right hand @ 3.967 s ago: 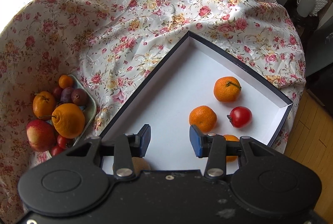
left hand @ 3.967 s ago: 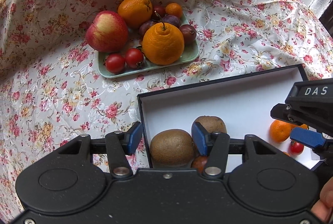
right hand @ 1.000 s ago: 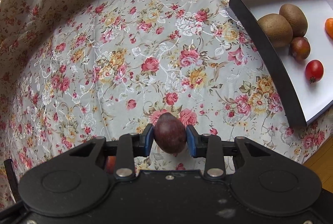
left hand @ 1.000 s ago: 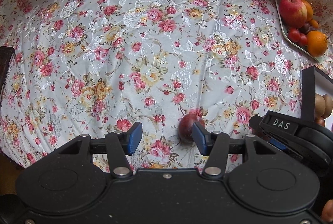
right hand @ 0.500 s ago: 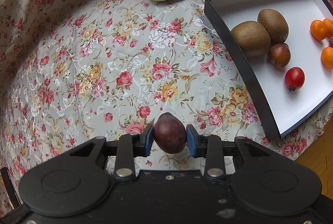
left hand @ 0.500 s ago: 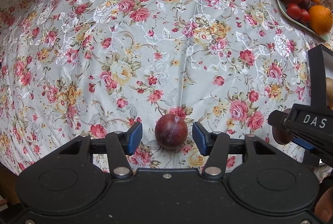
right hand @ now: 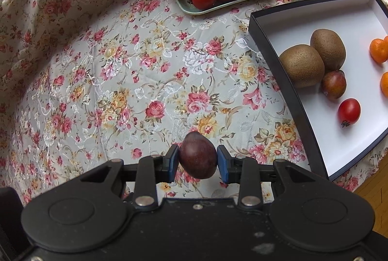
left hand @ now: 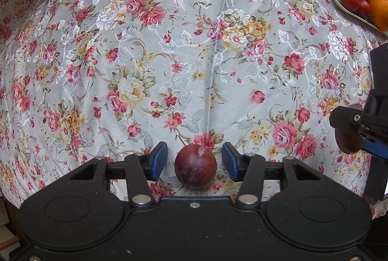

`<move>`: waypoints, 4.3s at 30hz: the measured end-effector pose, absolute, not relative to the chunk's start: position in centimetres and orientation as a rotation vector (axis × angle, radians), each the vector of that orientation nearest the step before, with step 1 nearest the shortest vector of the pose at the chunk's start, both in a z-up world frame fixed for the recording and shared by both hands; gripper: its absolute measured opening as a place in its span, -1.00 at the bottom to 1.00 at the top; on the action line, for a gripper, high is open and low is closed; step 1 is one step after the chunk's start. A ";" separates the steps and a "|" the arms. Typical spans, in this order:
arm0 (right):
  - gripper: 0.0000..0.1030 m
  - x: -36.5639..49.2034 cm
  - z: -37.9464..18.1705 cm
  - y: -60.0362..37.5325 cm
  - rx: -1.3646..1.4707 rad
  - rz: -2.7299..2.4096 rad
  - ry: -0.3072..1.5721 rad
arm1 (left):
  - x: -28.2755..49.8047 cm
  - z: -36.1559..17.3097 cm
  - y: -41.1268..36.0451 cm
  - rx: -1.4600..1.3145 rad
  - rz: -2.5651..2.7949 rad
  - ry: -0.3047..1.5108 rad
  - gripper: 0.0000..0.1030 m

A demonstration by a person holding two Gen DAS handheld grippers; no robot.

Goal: Organize fruits
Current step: 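Lift the dark plum with the right tool while the left tool lifts its plum, then carry the plum over the box with the right tool while the left tool carries its plum, then open the right tool to drop its plum in the box while the left tool releases its plum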

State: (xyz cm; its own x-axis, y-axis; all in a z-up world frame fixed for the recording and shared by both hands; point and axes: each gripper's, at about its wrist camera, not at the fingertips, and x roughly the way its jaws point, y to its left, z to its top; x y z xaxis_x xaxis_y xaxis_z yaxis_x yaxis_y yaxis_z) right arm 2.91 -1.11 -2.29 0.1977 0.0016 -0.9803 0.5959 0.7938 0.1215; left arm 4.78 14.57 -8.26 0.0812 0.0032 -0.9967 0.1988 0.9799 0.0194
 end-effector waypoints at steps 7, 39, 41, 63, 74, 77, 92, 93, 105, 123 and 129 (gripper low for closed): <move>-0.31 3.6 -2.4 -1.2 0.551 -0.451 1.317 | 5.6 -7.4 14.6 0.144 -0.133 1.491 -0.16; -0.31 2.1 -0.1 -6.9 0.644 -0.502 1.233 | 7.5 -2.8 12.6 0.121 -0.204 1.371 -0.59; -0.31 2.2 0.0 -6.9 0.653 -0.493 1.233 | 7.5 -2.9 12.9 0.119 -0.204 1.376 -0.53; -0.31 2.2 0.4 -7.0 0.683 -0.466 1.235 | 7.8 -6.6 13.7 0.126 -0.105 1.489 -0.15; -0.31 1.2 1.0 -8.7 0.693 -0.488 1.217 | 7.4 -3.4 9.5 0.104 -0.177 1.430 -0.15; -0.31 0.5 1.4 -9.9 0.702 -0.500 1.207 | 7.0 -2.3 7.4 0.119 -0.215 1.398 -0.15; -0.31 -5.2 2.5 -23.9 0.869 -0.766 1.080 | 1.0 0.5 -5.1 0.282 -0.456 1.284 -0.15; -0.31 -5.7 2.5 -24.8 0.878 -0.787 1.070 | 0.6 0.5 -5.7 0.287 -0.470 1.285 -0.15; -0.31 -9.5 3.3 -30.2 0.951 -0.883 0.969 | -3.7 -0.1 -12.4 0.337 -0.619 1.305 -0.14; -0.30 -7.8 4.4 -28.1 0.658 -0.847 0.961 | -3.5 -1.5 -12.6 0.356 -0.551 1.325 -0.13; -0.30 -7.1 3.8 -27.6 0.593 -0.824 1.041 | -3.7 -1.2 -12.4 0.363 -0.513 1.308 -0.11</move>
State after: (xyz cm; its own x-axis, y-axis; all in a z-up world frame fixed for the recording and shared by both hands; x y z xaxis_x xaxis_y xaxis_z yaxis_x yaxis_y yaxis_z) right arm -7.11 -27.63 3.85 0.2633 -0.3046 -0.9154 0.8206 0.5696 0.0465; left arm -3.72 -12.40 -1.18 0.1745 -0.1521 -0.9728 0.5493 0.8350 -0.0320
